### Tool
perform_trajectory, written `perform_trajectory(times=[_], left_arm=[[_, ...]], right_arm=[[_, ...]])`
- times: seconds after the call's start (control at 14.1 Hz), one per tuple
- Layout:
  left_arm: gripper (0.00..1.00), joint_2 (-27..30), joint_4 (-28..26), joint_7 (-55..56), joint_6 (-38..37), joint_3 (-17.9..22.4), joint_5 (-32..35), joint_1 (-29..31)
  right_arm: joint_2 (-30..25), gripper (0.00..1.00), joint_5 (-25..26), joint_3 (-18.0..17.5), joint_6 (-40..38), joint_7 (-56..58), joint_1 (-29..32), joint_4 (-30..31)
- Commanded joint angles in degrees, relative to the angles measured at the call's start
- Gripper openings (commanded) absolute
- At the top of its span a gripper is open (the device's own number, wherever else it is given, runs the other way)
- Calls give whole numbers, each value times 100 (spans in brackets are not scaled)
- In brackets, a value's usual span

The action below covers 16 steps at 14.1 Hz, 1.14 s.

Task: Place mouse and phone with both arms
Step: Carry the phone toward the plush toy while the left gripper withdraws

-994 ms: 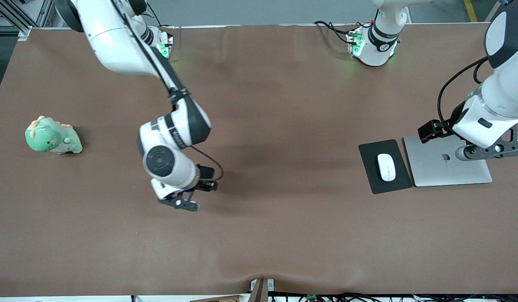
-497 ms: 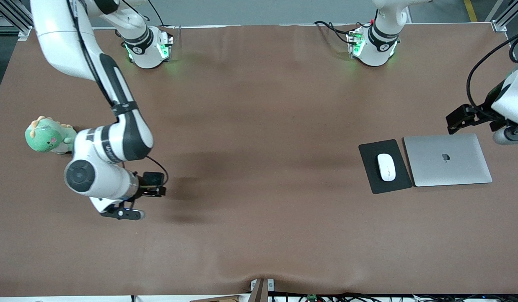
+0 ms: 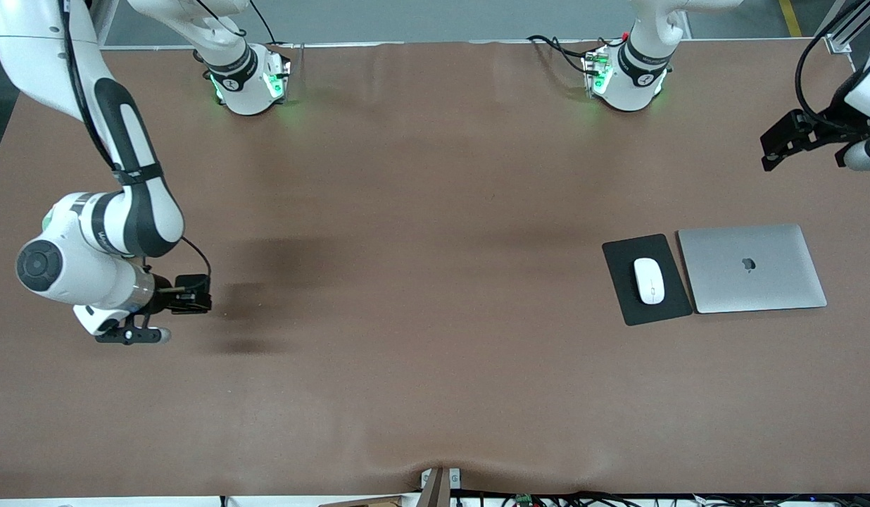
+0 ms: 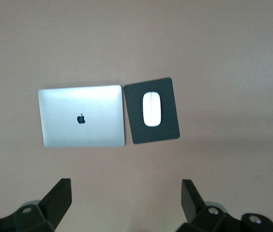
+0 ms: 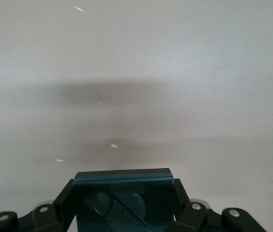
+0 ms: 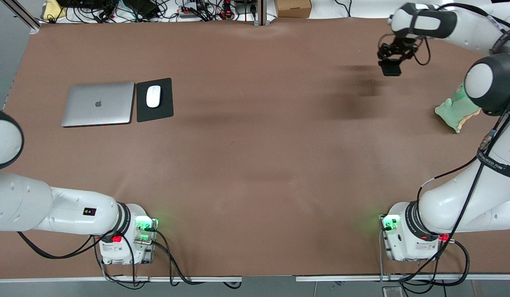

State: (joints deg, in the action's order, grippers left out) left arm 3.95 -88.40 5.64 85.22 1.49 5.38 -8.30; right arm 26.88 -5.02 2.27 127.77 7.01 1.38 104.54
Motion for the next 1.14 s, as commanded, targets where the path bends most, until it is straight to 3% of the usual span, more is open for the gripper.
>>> perform_trajectory(times=[0.0,0.28,0.78,1.06], left_arm=[[100,274,-319,-46,82,106,-108,-84],[100,124,-143,16,100,106,-134,-93],[100,142,-46,7,135,115,-125,-76],[100,142,-28,7,144,115,-134,-76]], right_arm=[[-306,0,28,-113,441,651,458,619],[-288,0,54,-104,968,1206,977,1076],[-262,0,300,27,2128,1198,1163,1903],[-218,0,300,185,2147,1198,1163,1912]])
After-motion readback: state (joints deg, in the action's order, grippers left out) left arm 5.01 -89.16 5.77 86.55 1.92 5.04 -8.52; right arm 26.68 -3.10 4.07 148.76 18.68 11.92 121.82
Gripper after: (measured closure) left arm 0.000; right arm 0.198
